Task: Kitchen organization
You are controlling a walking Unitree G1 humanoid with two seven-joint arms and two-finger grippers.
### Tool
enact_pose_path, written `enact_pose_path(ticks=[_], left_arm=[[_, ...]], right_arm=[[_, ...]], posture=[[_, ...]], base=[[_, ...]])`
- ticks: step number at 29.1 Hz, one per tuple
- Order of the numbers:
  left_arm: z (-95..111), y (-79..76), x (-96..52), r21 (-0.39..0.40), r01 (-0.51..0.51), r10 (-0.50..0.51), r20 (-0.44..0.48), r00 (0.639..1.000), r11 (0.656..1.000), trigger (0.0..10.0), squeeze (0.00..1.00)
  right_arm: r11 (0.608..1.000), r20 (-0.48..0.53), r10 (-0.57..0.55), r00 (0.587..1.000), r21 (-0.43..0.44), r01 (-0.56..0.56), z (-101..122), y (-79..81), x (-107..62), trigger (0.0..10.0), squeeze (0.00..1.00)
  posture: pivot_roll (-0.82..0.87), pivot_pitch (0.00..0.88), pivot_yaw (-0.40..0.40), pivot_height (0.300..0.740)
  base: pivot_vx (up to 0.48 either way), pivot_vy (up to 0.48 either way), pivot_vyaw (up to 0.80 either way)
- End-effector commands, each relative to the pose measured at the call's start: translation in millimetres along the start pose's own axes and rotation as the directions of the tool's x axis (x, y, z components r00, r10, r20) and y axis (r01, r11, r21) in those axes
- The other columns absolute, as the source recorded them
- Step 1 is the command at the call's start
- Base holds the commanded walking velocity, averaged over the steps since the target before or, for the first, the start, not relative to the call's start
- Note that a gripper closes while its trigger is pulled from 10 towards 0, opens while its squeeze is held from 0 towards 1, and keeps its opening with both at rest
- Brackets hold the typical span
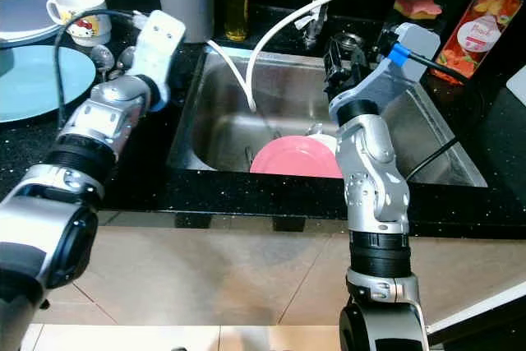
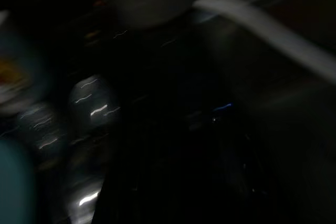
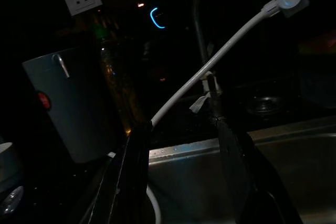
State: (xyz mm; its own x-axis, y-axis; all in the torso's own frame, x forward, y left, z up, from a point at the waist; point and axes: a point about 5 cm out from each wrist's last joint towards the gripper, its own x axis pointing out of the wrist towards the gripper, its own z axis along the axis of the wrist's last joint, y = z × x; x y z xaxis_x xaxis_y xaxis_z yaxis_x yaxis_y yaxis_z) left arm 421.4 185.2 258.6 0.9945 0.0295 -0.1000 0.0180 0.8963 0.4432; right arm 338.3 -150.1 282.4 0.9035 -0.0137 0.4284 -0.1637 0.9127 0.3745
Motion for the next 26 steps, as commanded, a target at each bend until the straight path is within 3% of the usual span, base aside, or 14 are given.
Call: enact_pose_path(ticks=[1,5,9,15,18,21,23,24,25,26], left_arm=[[-0.7,12.8,0.1,0.067,-0.090,0.092,-0.020,0.996,0.994,10.0,0.00],[-3.1,21.9,-0.6,0.105,-0.164,0.168,-0.029,0.985,0.981,10.0,0.00],[-6.2,23.0,-0.4,0.240,-0.218,0.234,-0.038,0.972,0.946,10.0,0.00],[-7.0,23.1,0.0,0.271,-0.215,0.229,-0.020,0.973,0.938,10.0,0.00],[5.8,12.9,0.3,0.426,-0.157,0.137,0.077,0.988,0.891,10.0,0.00],[17.0,9.6,-1.9,0.528,-0.127,0.065,0.134,0.989,0.839,10.0,0.00],[28.0,15.1,-8.4,0.666,-0.159,0.021,0.211,0.977,0.728,10.0,0.00],[29.4,16.0,-11.3,0.707,-0.144,-0.011,0.210,0.978,0.693,10.0,0.00],[29.6,18.1,-13.9,0.731,-0.129,-0.028,0.199,0.980,0.670,10.0,0.00],[29.6,22.7,-16.7,0.731,-0.124,-0.018,0.183,0.983,0.671,10.0,0.00]], right_arm=[[1.000,-0.008,-0.020,1.000,-0.015,0.020,0.6,-6.7,-2.5,10.0,0.00],[1.000,-0.012,-0.022,1.000,-0.017,0.022,-1.5,-6.2,-3.0,10.0,0.00],[1.000,-0.016,-0.025,1.000,-0.018,0.025,-4.9,-4.9,-6.2,10.0,0.00],[1.000,-0.028,-0.014,1.000,-0.026,0.013,-6.3,-5.9,-5.2,10.0,0.00],[0.999,-0.029,-0.010,1.000,-0.039,0.009,-6.4,-4.1,-2.3,10.0,0.00],[0.998,-0.031,-0.002,1.000,-0.055,0.001,-7.1,-0.5,-0.3,10.0,0.00],[0.997,-0.034,0.028,0.999,-0.077,-0.030,-7.2,4.0,2.0,10.0,0.00],[0.995,-0.037,0.041,0.999,-0.086,-0.044,-7.7,5.9,2.9,10.0,0.00],[0.994,-0.040,0.050,0.998,-0.091,-0.054,-8.6,7.8,3.6,10.0,0.00],[0.994,-0.043,0.056,0.998,-0.092,-0.060,-9.8,9.2,3.9,10.0,0.00]], posture=[[0.17,0.023,-0.074,0.740],[0.16,0.016,-0.055,0.740],[0.17,0.000,-0.054,0.740],[0.18,0.000,-0.064,0.740],[0.20,0.012,-0.076,0.740],[0.21,0.021,-0.076,0.740],[0.23,0.031,-0.077,0.740],[0.23,0.032,-0.077,0.740],[0.24,0.032,-0.073,0.740],[0.25,0.033,-0.066,0.740]], base=[[0.000,0.000,0.00],[0.000,0.000,0.00],[0.000,0.000,0.00],[0.000,0.000,0.00],[0.000,0.000,0.00],[0.000,0.000,0.00],[0.000,0.000,0.00],[0.000,0.000,0.00],[0.000,0.000,0.00],[0.000,0.000,0.00]])
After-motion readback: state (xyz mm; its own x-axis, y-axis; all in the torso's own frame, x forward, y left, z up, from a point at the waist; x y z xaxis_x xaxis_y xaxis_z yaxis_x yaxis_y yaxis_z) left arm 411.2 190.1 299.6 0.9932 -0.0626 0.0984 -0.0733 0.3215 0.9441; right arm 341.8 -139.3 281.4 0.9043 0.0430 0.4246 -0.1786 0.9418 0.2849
